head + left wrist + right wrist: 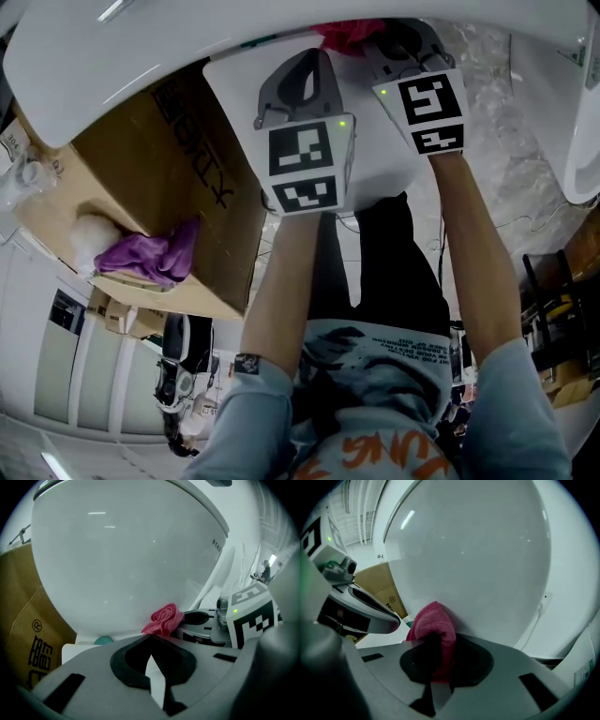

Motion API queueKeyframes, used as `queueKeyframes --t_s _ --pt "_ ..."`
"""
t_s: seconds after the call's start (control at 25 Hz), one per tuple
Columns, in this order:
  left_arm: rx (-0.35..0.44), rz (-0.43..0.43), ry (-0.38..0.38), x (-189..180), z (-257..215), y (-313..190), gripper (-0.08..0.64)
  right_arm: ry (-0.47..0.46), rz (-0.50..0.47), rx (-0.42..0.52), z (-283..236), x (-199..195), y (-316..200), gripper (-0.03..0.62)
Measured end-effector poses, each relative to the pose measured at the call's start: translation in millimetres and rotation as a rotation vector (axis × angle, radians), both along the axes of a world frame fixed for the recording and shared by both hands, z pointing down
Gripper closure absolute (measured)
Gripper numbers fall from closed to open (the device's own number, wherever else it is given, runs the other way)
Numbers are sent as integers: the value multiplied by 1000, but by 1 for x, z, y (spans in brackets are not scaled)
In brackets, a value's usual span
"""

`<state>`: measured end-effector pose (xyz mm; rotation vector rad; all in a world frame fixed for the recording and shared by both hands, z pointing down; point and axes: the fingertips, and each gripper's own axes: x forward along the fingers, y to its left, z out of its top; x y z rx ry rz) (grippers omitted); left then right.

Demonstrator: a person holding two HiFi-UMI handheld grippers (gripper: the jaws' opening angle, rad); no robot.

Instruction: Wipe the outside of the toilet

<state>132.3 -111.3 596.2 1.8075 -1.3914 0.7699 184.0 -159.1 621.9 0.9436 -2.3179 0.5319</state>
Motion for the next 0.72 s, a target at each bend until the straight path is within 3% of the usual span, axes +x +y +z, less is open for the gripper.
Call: queueKeyframes --t_s 0.44,0.72 --pt "-8 55 -1 52 3 -7 535 -4 50 3 3 56 -10 522" --pt "5 67 -7 67 -2 -6 535 70 106 11 7 92 -15 522"
